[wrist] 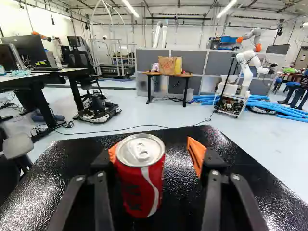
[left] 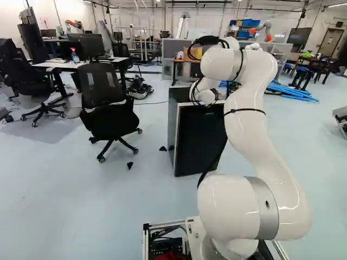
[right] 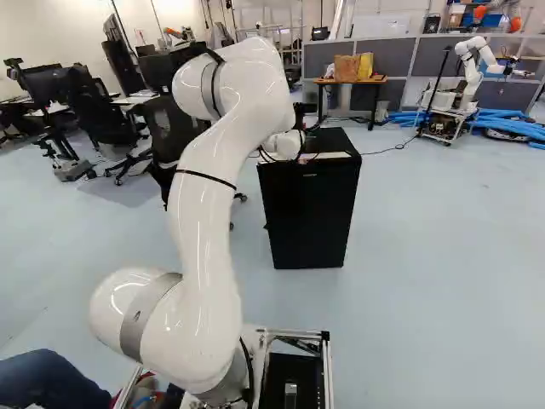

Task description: Grab a drink from the fridge

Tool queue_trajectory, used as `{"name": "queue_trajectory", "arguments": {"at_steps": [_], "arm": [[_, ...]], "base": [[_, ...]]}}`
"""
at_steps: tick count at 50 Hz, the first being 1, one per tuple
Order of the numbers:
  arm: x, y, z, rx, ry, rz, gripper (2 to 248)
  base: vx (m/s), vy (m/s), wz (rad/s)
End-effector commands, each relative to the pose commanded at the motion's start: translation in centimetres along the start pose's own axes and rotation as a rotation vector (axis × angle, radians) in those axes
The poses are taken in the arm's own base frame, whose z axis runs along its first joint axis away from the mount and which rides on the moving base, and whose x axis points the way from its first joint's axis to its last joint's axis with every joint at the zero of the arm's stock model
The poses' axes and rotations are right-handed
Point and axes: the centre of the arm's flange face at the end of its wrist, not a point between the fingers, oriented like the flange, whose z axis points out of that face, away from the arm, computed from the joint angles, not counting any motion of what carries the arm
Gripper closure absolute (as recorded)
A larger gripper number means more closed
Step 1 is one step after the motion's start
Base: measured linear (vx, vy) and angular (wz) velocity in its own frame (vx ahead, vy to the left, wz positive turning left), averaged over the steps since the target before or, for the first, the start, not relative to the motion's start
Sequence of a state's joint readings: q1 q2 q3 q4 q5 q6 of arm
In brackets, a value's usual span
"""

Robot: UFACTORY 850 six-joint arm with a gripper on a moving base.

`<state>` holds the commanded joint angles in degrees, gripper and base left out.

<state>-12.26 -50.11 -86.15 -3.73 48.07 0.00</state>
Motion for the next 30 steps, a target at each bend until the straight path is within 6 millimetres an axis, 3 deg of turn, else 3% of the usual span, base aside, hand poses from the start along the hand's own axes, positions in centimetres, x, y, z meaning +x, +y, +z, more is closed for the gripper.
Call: {"name": "queue_trajectory", "arguments": {"at_steps": [2, 3, 7, 8, 12, 13, 30], "arm": [[0.0, 0.0, 0.0, 0.0, 0.0, 0.0, 63], [0.0, 0.0, 0.0, 0.0, 0.0, 0.0, 102], [0.0, 0.0, 0.0, 0.0, 0.0, 0.0, 102], [0.0, 0.0, 0.0, 0.0, 0.0, 0.0, 140], [0.0, 0.0, 0.0, 0.0, 0.0, 0.0, 140], [0.0, 0.0, 0.0, 0.0, 0.0, 0.0, 152], [1.0, 0.0, -0.1, -0.001, 0.013, -0.001, 152]], "base": [[0.0, 0.0, 0.0], [0.0, 0.0, 0.0], [0.0, 0.0, 0.0], [0.0, 0.0, 0.0], [0.0, 0.0, 0.0], [0.0, 0.0, 0.0], [0.0, 0.0, 0.0]]}}
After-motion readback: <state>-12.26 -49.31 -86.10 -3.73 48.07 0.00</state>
